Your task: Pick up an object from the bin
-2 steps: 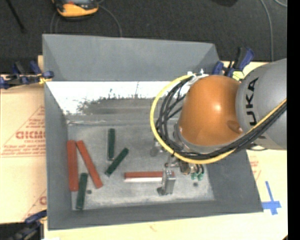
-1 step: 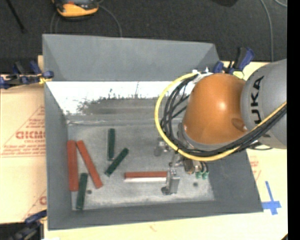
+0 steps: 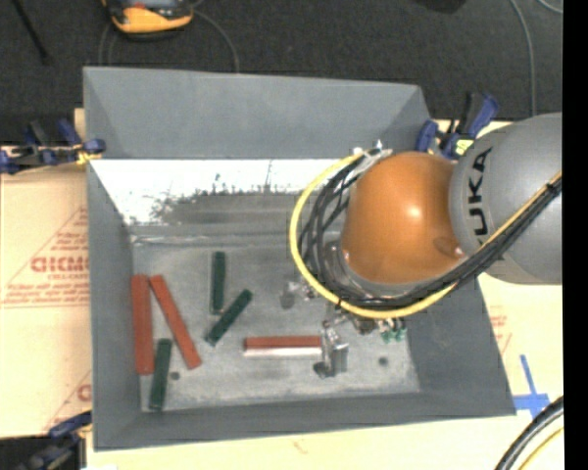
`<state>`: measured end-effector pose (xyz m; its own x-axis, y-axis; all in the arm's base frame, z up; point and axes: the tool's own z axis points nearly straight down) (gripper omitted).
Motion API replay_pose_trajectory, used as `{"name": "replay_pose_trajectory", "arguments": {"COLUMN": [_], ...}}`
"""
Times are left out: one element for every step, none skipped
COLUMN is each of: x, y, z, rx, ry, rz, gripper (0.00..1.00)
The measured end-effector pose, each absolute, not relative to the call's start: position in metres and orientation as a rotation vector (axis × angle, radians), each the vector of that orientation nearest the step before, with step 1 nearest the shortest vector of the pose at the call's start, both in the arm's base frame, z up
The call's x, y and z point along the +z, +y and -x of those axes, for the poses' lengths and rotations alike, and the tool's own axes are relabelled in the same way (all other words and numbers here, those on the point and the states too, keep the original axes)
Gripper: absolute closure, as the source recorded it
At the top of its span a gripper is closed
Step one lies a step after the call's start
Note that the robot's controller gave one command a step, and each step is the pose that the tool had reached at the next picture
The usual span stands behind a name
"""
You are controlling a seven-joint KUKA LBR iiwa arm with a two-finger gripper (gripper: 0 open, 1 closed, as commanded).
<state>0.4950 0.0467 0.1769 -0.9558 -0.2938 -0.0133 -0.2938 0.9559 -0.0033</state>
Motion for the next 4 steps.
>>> {"name": "replay_pose_trajectory", "arguments": {"x": [0.122, 0.071, 0.071, 0.267], "y": [0.050, 0.048, 0.048, 0.028], "z": [-0.520, -0.518, -0.518, -0.531], "rx": [0.001, 0.001, 0.001, -0.003], "ry": [3.122, 3.118, 3.118, 3.112], "rz": [0.275, 0.345, 0.343, 0.351], "gripper": [0.00, 1.00, 1.00, 1.00]}}
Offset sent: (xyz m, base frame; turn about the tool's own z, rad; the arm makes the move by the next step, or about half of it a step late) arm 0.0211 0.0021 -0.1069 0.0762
